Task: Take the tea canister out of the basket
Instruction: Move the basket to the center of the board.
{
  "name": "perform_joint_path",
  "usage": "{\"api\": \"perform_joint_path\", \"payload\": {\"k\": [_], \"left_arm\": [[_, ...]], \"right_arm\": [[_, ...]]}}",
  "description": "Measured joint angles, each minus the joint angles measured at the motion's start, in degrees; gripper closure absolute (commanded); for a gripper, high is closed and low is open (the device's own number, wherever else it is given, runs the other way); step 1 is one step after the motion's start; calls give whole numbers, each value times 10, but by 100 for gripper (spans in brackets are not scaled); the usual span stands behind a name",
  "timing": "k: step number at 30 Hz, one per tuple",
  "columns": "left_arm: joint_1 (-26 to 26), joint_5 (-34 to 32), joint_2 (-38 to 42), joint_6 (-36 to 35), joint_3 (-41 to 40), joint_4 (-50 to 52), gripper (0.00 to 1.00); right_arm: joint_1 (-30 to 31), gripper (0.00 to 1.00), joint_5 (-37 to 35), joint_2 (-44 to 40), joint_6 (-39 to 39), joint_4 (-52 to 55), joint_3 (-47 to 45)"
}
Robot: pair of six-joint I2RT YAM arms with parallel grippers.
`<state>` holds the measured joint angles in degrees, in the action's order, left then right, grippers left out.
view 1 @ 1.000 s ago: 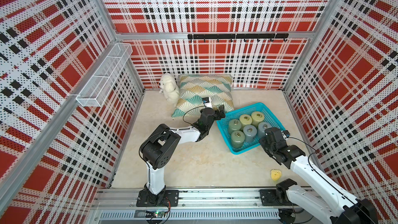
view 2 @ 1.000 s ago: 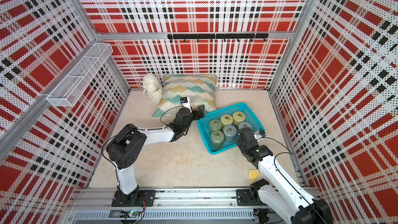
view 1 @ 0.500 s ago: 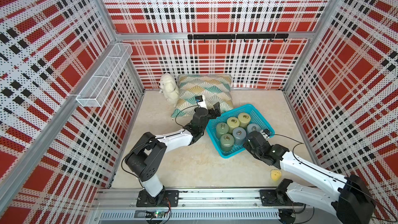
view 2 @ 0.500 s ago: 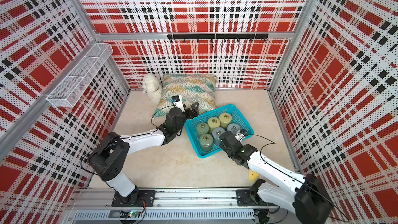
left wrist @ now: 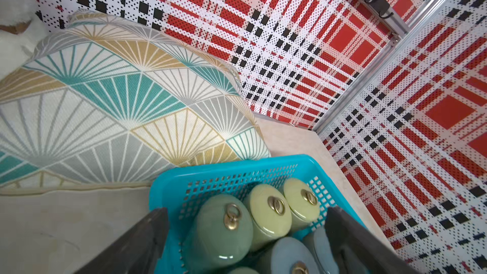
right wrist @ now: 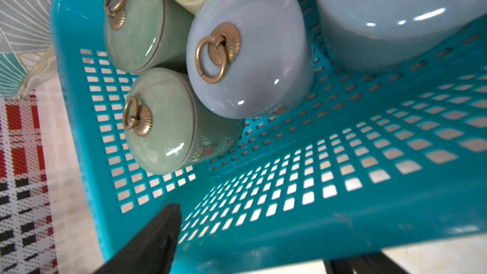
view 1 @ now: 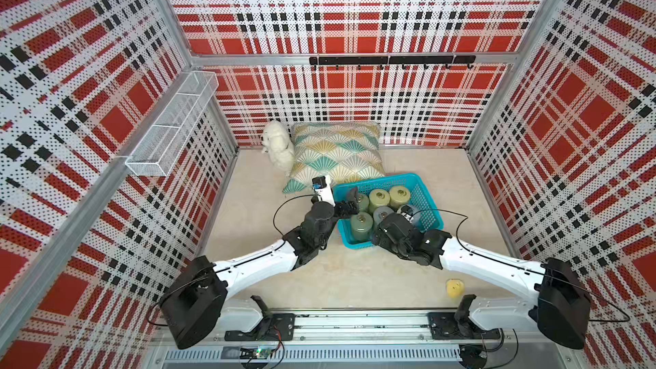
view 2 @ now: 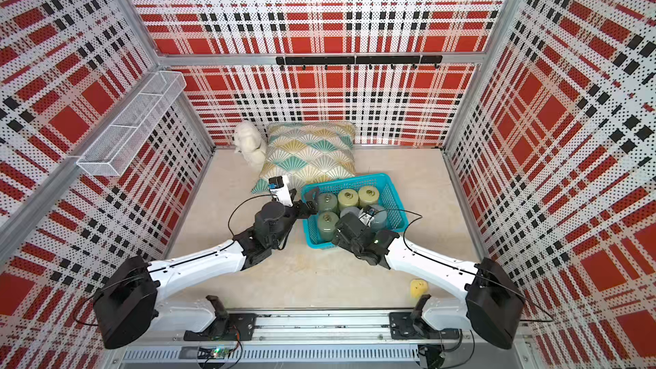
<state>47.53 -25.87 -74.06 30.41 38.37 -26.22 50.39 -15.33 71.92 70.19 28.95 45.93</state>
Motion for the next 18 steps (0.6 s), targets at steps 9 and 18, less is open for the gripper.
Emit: {"api": "perform_joint_path", "payload": {"k": [9,18], "left_arm": [[40,-24,21,26,-40,27,1],[51,-31,21,41,-44,31,1]], "right_arm": [[-69,0,-79,-108,-110,63,20],[-287,0,-36,-40,-248,-2,92]]}}
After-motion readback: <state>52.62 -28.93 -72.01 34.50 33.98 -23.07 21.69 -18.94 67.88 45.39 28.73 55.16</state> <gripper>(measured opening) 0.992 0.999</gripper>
